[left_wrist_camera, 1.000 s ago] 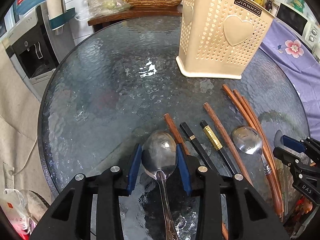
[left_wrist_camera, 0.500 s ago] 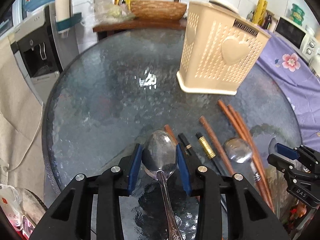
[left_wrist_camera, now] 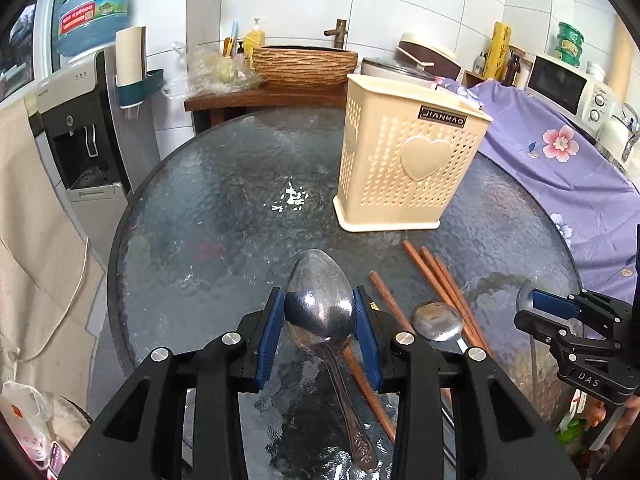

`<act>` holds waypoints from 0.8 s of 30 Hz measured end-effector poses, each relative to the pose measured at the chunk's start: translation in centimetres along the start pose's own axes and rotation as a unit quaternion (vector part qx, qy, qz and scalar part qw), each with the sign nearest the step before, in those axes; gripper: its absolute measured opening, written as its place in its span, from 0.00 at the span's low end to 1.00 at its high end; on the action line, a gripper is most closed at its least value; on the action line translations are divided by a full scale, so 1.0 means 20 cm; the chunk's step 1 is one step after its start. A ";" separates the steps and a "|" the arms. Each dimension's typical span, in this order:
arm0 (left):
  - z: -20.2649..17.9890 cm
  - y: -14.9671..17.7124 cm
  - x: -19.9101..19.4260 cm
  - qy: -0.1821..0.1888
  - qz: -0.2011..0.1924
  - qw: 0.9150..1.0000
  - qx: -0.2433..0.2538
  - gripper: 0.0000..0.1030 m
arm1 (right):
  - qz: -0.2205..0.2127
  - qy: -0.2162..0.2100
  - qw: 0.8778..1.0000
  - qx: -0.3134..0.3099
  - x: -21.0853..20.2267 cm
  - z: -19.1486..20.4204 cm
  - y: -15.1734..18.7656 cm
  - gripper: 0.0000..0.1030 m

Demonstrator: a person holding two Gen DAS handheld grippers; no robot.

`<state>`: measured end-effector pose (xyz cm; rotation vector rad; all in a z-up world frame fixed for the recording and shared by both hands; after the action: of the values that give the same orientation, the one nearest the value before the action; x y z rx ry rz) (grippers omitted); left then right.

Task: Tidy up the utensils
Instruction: 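Lift the silver spoon with the left gripper while the right lifts the ladle, then carry the spoon and ladle over the cream basket and lower them in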

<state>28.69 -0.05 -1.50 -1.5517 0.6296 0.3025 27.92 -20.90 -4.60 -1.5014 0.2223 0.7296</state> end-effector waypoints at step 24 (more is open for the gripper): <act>-0.04 -0.04 -0.10 0.002 -0.029 0.999 0.017 0.33 | -0.052 0.012 0.999 -0.006 -0.15 -0.01 -0.08 0.35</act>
<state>27.44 -0.54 0.32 -1.5359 0.5885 0.2444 26.57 -21.80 -1.52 -1.5223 0.1567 0.6307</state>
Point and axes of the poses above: each gripper's, at about its wrist camera, not at the fingertips, and x roughly the way its jaws point, z to its left, y to its underside, the point moved 3 cm from there along x, roughly the way its jaws point, and after that the axes turned 11 degrees about -z, right-handed, at the moved point
